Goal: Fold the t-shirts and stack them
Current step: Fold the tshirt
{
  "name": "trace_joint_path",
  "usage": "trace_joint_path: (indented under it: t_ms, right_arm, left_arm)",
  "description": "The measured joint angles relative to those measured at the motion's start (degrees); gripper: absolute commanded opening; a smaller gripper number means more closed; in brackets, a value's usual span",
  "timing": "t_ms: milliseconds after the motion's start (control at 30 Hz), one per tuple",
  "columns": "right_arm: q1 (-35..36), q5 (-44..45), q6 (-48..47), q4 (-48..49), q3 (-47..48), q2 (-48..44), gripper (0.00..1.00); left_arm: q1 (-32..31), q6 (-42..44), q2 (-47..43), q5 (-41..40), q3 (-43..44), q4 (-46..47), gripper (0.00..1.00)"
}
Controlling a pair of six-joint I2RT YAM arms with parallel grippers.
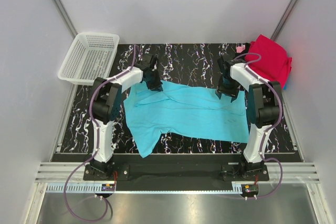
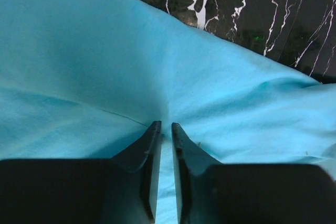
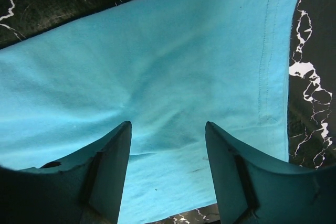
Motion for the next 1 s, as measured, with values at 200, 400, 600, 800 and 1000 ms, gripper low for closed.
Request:
trace_joint_path:
  t_ms: [200,400,600,800,1000]
  right_arm:
    - [0.0,0.0,0.0,-0.9,0.3,-1.2,0.66]
    - [0.0,0.0,0.0,-1.5,0.4,-2.9,0.66]
    - [0.0,0.0,0.0,-2.2,0.6,-4.2,0.66]
    - [0.0,0.0,0.1,-2.6,0.6,-6.3,0.66]
    - [0.0,-0.1,0.0,-3.1,0.6,-9.5,0.67]
  left_arm:
    - [-0.5,0.1,0.0,-0.3,-0.3,0.1,0.0]
    - [-1.4,0.1,-3.9,-2.2,-5.7,-0.2,0.0]
    - [-5.0,-1.2,-17.0,-5.3,-18.3,-0.7,0.0]
    - [-10.8,-2.3,-23.6,-6.0,-25.8,-1.0,0.06]
    - [-16.0,-3.4,-24.4,-8.9,-30.3,-1.8,0.27]
